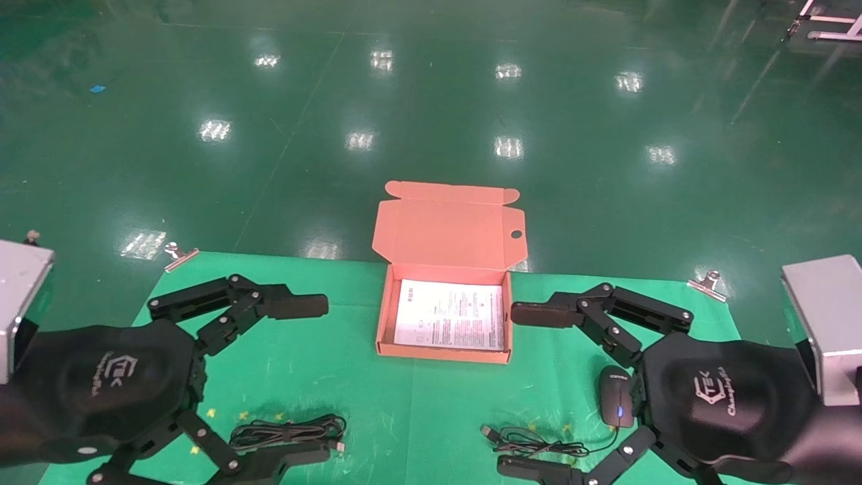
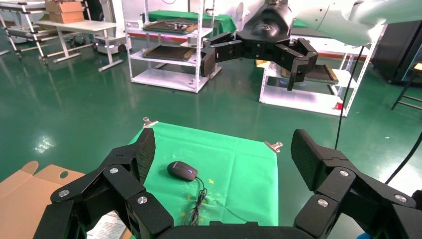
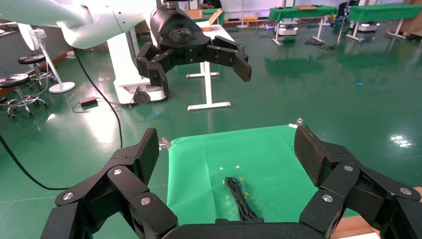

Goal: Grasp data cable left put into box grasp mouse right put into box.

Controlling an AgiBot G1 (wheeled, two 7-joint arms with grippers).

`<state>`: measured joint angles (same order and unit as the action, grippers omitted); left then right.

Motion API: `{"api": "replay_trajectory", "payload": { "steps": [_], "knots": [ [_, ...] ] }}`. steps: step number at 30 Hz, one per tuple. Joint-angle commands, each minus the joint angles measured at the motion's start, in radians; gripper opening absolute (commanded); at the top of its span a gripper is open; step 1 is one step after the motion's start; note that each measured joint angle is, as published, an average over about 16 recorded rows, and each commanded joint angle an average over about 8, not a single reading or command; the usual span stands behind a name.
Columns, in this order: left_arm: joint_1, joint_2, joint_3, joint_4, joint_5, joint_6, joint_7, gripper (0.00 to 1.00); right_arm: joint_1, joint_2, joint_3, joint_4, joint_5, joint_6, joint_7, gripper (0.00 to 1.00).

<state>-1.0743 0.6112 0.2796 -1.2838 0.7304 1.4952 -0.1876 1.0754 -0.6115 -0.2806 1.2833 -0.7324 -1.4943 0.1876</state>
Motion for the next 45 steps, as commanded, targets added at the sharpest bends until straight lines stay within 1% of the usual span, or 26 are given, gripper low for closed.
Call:
{"api": "replay_trajectory", "payload": {
  "steps": [1,16,20,22,25,30,36,40,45],
  "knots": [
    [0.000,0.000,0.000,0.000,0.000,0.000,0.000,1.00,0.000,0.000,0.000,0.000,0.000,0.000,0.000,1.00],
    [-0.001,0.001,0.002,0.002,0.003,-0.002,0.000,1.00,0.000,0.000,0.000,0.000,0.000,0.000,0.000,1.00],
    [-0.009,-0.002,0.013,-0.002,0.027,-0.001,-0.009,1.00,0.004,0.006,-0.001,0.004,-0.017,0.003,-0.009,1.00],
    [-0.025,-0.005,0.029,-0.007,0.060,0.004,-0.021,1.00,0.011,0.012,-0.003,0.010,-0.041,0.005,-0.024,1.00],
    [-0.072,-0.002,0.070,-0.013,0.134,0.021,-0.056,1.00,0.027,0.021,-0.009,0.024,-0.094,0.007,-0.059,1.00],
    [-0.180,0.020,0.154,-0.007,0.269,0.060,-0.128,1.00,0.067,0.025,-0.023,0.043,-0.195,0.008,-0.135,1.00],
    [-0.284,0.053,0.247,0.025,0.379,0.081,-0.168,1.00,0.130,0.004,-0.050,0.057,-0.324,0.011,-0.237,1.00],
    [-0.349,0.077,0.320,0.048,0.451,0.087,-0.173,1.00,0.174,-0.017,-0.077,0.067,-0.427,0.015,-0.322,1.00],
    [-0.444,0.121,0.442,0.080,0.572,0.090,-0.177,1.00,0.212,-0.054,-0.115,0.075,-0.570,0.035,-0.469,1.00]
  ]
}}
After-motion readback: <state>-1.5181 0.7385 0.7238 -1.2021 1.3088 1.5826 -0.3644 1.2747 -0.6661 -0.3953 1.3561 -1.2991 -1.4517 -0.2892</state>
